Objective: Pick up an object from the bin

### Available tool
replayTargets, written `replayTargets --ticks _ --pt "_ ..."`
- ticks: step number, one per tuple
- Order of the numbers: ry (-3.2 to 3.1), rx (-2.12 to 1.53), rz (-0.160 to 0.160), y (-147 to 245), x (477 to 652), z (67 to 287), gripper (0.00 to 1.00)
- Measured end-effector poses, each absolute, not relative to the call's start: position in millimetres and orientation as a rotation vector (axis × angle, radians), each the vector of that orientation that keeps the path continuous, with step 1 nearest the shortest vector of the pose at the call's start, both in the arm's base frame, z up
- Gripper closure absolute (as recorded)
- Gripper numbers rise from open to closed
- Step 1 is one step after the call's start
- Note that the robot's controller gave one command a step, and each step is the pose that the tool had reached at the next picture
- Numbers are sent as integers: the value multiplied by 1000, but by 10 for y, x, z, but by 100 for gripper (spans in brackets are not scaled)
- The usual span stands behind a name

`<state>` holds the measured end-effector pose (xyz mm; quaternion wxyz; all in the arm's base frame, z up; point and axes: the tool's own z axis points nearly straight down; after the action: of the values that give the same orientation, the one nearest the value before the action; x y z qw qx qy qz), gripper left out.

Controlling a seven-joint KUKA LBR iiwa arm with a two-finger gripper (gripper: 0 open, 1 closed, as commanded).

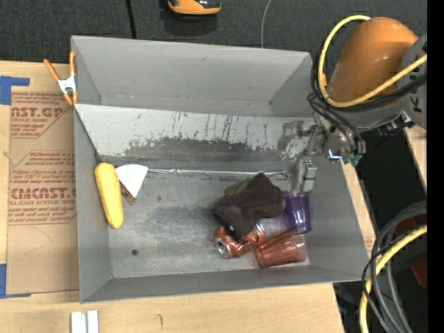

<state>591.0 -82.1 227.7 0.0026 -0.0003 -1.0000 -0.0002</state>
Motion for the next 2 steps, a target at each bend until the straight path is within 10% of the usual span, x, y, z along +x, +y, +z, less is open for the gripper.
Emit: replayTargets --ticks 1,2 --pt "-3144 1 1 -818 5924 2327 0" --pt "-3147 111 2 -742 5907 1760 0"
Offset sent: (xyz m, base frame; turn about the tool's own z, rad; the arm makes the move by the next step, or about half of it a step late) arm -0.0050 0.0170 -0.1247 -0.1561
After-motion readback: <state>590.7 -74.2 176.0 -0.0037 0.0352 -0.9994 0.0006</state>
